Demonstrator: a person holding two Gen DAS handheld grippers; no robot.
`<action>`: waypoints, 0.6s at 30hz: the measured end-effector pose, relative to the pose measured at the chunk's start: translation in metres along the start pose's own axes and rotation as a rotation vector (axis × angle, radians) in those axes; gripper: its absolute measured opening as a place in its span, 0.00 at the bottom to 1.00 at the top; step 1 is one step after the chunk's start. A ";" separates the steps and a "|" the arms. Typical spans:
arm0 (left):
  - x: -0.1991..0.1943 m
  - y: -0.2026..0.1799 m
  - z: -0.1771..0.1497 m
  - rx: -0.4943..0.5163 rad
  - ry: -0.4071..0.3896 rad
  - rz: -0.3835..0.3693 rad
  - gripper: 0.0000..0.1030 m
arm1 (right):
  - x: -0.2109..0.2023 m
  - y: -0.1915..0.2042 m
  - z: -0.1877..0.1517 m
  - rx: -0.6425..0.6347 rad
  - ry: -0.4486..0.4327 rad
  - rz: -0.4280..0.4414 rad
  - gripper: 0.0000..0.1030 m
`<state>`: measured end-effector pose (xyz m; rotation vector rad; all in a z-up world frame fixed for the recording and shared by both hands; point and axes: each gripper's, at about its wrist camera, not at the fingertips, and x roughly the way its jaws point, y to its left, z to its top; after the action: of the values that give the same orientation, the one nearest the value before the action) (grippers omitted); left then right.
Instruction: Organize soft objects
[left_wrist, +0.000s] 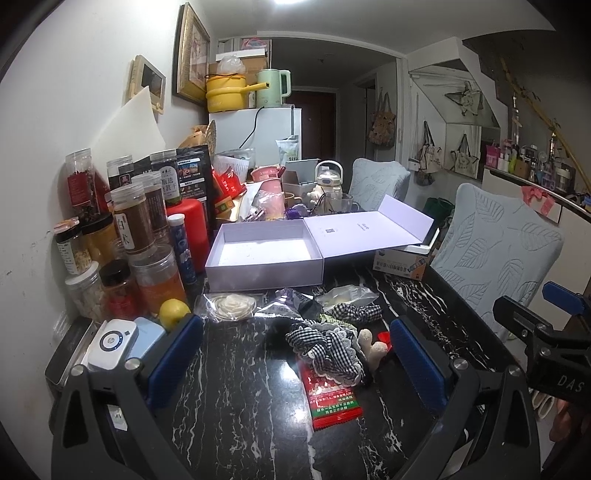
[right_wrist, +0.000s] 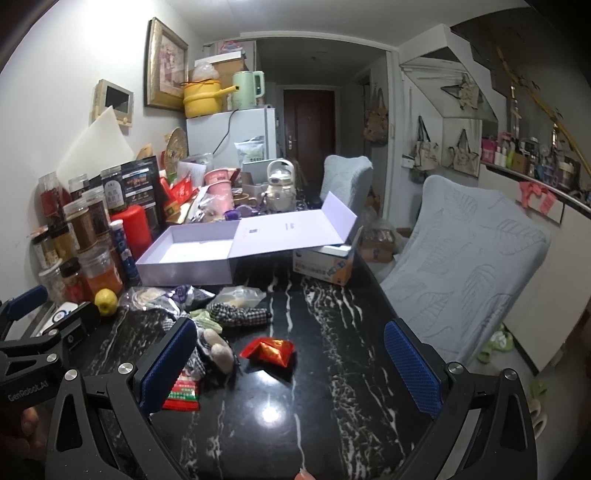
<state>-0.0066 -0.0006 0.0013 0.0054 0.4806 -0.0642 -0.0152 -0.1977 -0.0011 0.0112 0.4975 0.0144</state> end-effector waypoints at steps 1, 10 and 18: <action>-0.001 0.000 -0.001 -0.002 -0.001 0.000 1.00 | -0.001 0.000 0.000 -0.002 -0.003 0.001 1.00; 0.000 -0.004 -0.004 0.006 0.003 -0.016 1.00 | -0.005 0.000 -0.002 -0.010 -0.014 -0.002 1.00; 0.004 -0.006 -0.006 0.009 0.016 -0.022 1.00 | -0.002 -0.003 -0.002 -0.007 -0.005 -0.011 1.00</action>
<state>-0.0065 -0.0065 -0.0061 0.0097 0.4969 -0.0881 -0.0179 -0.2002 -0.0021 0.0021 0.4920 0.0054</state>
